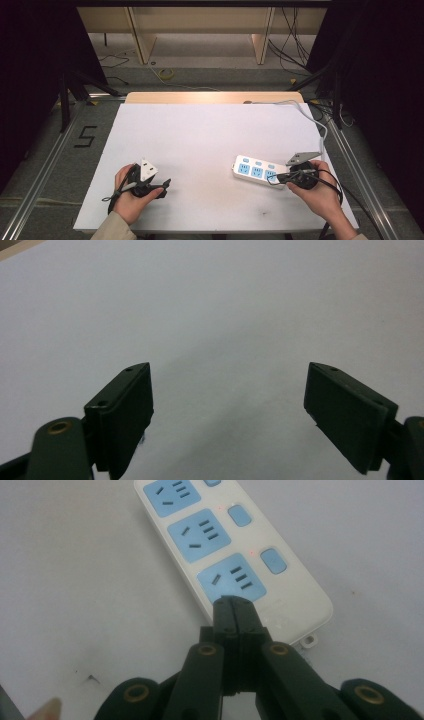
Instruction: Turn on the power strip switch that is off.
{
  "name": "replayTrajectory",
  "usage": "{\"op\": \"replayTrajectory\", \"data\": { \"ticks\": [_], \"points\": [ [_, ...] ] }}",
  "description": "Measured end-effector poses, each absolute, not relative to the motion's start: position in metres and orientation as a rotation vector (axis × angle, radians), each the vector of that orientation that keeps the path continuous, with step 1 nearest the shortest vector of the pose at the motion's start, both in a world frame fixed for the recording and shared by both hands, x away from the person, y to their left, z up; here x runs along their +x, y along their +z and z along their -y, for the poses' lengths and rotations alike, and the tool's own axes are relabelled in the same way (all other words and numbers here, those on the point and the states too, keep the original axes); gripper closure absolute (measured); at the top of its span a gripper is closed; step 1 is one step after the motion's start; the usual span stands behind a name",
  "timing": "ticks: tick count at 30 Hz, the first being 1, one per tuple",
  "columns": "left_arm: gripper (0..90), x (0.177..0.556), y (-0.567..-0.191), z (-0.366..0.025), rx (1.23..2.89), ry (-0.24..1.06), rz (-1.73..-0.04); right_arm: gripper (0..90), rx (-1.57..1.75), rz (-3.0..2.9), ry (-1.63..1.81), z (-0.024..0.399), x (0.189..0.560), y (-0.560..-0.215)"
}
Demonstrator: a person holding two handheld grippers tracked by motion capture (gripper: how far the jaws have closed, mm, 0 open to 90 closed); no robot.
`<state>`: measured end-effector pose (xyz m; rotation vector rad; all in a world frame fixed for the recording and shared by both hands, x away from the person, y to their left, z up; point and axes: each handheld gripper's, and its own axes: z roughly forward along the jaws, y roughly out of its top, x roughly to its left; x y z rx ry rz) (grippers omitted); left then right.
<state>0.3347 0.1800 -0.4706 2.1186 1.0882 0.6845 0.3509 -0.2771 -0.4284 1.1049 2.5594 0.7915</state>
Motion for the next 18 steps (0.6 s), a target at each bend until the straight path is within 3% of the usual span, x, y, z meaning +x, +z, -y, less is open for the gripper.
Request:
{"op": "replayTrajectory", "data": {
  "ticks": [18],
  "points": [
    [19.7,0.335,-0.47,-0.18,2.116,0.686,-1.086,90.0,1.123,-2.6,0.736,0.267,0.362,-0.424]
  ]
}}
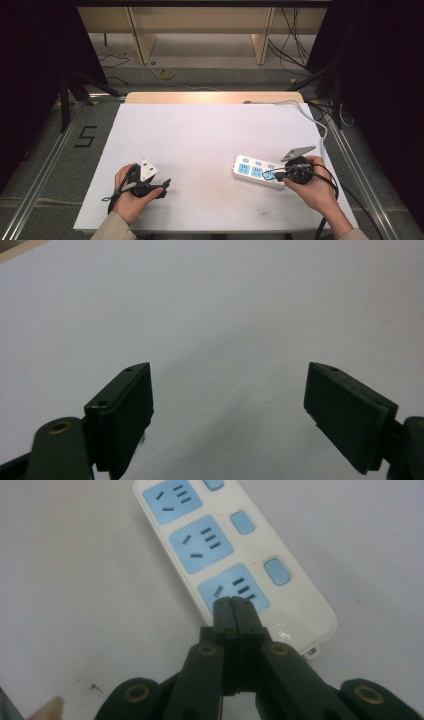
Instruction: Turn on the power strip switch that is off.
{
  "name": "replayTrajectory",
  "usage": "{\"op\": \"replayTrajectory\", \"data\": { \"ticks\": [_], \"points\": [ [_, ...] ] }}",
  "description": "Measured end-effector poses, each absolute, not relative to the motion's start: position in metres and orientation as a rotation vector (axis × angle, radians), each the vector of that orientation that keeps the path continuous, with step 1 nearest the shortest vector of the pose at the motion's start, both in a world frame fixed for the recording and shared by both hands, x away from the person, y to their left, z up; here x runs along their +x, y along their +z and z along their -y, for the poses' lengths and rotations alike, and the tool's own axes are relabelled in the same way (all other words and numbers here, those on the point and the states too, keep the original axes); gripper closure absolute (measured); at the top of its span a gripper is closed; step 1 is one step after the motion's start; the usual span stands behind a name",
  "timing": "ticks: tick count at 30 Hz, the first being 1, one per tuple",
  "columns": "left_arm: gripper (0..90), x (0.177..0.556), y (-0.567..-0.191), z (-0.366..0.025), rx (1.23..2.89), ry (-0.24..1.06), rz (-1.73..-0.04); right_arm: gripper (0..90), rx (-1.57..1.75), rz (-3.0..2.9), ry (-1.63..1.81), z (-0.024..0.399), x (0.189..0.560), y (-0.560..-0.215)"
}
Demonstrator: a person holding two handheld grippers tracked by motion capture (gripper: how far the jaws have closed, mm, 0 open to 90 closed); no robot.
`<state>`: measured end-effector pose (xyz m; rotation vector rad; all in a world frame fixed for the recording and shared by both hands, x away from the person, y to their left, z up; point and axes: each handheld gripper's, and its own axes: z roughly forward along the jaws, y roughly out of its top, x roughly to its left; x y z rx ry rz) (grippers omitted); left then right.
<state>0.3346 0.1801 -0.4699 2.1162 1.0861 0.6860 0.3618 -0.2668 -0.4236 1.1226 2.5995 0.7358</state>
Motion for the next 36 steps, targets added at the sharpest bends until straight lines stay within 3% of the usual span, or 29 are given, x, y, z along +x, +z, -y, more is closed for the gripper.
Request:
{"op": "replayTrajectory", "data": {
  "ticks": [36],
  "points": [
    [20.0,0.335,-0.47,-0.18,2.108,0.689,-1.089,90.0,1.143,-2.633,0.693,0.258,0.373,-0.417]
  ]
}}
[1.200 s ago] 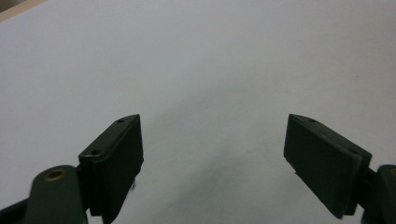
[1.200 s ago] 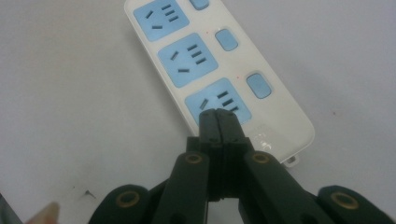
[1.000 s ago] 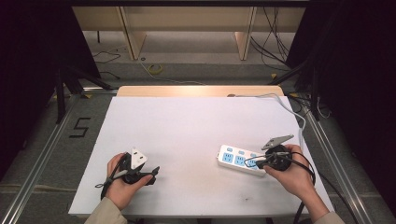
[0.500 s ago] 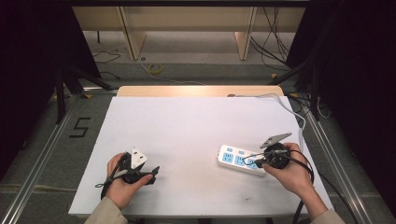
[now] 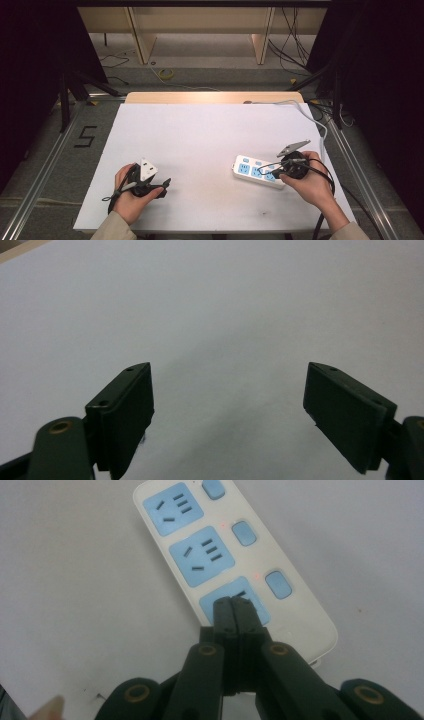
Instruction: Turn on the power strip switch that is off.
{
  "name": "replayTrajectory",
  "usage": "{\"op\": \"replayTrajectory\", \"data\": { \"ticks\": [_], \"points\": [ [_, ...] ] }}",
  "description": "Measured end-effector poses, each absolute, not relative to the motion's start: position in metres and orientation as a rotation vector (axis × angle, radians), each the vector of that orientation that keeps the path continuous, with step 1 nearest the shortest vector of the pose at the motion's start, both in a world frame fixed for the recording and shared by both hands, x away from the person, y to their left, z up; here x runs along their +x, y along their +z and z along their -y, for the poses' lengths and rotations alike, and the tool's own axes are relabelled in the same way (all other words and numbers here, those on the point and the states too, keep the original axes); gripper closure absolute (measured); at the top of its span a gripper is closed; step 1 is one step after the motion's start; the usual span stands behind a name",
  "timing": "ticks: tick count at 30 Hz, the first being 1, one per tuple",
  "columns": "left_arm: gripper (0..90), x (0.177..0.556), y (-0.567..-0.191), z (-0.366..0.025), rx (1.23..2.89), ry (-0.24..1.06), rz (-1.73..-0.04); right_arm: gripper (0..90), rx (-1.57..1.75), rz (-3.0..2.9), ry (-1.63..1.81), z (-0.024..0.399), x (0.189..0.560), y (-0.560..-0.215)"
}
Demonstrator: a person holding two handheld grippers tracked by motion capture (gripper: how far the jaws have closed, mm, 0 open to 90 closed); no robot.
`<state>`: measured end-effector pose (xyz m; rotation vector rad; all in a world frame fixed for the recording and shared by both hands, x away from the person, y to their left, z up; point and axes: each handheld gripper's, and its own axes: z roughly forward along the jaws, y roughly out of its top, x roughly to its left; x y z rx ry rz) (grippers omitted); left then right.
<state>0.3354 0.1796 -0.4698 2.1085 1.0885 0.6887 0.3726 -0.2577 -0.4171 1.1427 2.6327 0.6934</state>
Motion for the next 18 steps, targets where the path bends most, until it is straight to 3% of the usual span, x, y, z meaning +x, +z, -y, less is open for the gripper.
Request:
{"op": "replayTrajectory", "data": {
  "ticks": [18],
  "points": [
    [20.3,0.3363,-0.4702,-0.1796,2.109,0.687,-1.087,90.0,1.139,-2.653,0.673,0.2536,0.3782,-0.4142]
  ]
}}
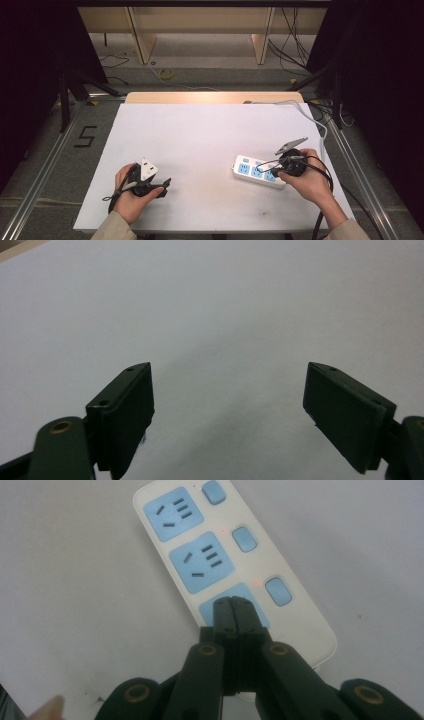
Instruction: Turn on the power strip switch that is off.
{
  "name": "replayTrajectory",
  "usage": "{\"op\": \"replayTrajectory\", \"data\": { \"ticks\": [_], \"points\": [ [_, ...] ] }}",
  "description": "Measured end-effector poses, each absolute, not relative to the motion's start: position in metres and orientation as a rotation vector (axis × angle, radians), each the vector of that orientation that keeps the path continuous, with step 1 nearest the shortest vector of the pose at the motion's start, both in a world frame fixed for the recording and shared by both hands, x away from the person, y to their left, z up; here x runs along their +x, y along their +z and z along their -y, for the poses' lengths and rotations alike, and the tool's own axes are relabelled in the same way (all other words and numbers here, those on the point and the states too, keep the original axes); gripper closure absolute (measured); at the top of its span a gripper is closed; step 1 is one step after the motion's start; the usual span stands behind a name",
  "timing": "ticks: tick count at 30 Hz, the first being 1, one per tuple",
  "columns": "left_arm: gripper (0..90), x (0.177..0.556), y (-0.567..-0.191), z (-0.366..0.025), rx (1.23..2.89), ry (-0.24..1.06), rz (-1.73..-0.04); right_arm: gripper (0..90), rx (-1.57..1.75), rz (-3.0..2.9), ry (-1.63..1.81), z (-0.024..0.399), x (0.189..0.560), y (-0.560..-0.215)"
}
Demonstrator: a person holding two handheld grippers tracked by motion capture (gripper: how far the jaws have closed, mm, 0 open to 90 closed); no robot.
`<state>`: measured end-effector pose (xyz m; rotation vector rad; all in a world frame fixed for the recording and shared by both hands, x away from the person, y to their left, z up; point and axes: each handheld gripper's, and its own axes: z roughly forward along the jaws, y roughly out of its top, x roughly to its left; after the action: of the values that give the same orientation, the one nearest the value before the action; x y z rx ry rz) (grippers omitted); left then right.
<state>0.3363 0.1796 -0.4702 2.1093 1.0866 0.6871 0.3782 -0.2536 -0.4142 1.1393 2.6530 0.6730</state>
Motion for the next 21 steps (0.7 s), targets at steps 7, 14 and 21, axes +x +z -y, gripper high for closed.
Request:
{"op": "replayTrajectory", "data": {
  "ticks": [7,14,21],
  "points": [
    [20.3,0.3365,-0.4701,-0.1797,2.11,0.687,-1.087,90.0,1.138,-2.653,0.66,0.2514,0.3802,-0.4123],
    [20.4,0.3366,-0.47,-0.1801,2.108,0.69,-1.086,90.0,1.142,-2.657,0.652,0.2487,0.3825,-0.411],
    [20.5,0.3365,-0.47,-0.1799,2.102,0.693,-1.089,90.0,1.135,-2.663,0.646,0.2461,0.3849,-0.4102]
  ]
}}
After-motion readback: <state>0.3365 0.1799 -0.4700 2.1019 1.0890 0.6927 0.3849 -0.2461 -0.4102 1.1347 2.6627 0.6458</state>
